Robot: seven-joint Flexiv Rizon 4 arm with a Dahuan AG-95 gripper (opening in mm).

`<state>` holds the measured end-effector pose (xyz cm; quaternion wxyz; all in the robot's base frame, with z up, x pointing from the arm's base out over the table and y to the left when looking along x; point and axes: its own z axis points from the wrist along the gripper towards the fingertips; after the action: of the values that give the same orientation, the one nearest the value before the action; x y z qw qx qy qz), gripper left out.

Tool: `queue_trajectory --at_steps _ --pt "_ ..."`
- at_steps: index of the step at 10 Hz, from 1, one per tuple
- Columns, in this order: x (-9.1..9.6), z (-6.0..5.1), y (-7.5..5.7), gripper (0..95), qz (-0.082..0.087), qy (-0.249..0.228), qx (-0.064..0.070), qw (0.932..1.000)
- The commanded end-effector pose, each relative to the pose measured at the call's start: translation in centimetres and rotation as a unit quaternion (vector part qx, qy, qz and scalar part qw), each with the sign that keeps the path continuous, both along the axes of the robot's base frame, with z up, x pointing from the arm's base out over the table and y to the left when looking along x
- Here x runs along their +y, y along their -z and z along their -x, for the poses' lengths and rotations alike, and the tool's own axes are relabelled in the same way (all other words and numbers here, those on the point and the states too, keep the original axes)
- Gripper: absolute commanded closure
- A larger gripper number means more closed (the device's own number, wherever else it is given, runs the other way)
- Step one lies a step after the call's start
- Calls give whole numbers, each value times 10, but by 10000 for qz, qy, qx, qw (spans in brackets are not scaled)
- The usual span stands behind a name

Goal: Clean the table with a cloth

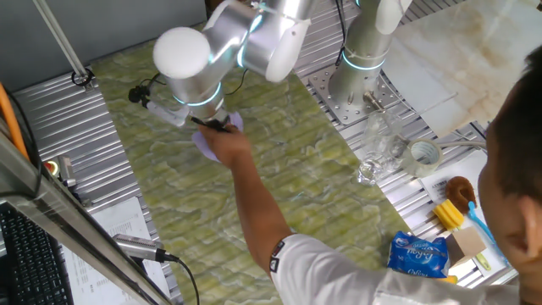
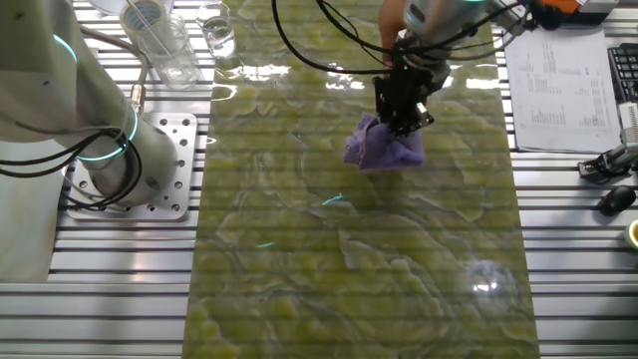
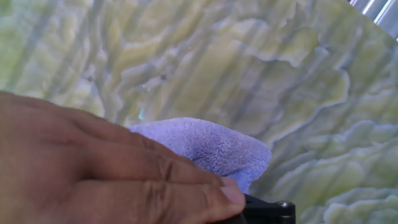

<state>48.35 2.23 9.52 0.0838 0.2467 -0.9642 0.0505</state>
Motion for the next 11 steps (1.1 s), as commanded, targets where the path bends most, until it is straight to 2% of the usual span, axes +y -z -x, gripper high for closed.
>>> queue_trajectory --at_steps 1,2,3,4,6,7,9,11 --pt "0 0 0 950 -391 983 -519 9930" --pt "0 0 0 950 -372 1154 -557 9911" --pt "0 0 0 950 -306 1521 -630 9859" --pt "0 0 0 950 -313 1568 -713 9846" --pt "-17 -1 2 950 -304 1491 -726 9857" --pt "-40 -2 5 950 -324 1326 -666 9884" --pt "-53 -13 3 950 -317 1274 -619 9894" --pt "-67 -29 3 950 -321 1219 -638 9900"
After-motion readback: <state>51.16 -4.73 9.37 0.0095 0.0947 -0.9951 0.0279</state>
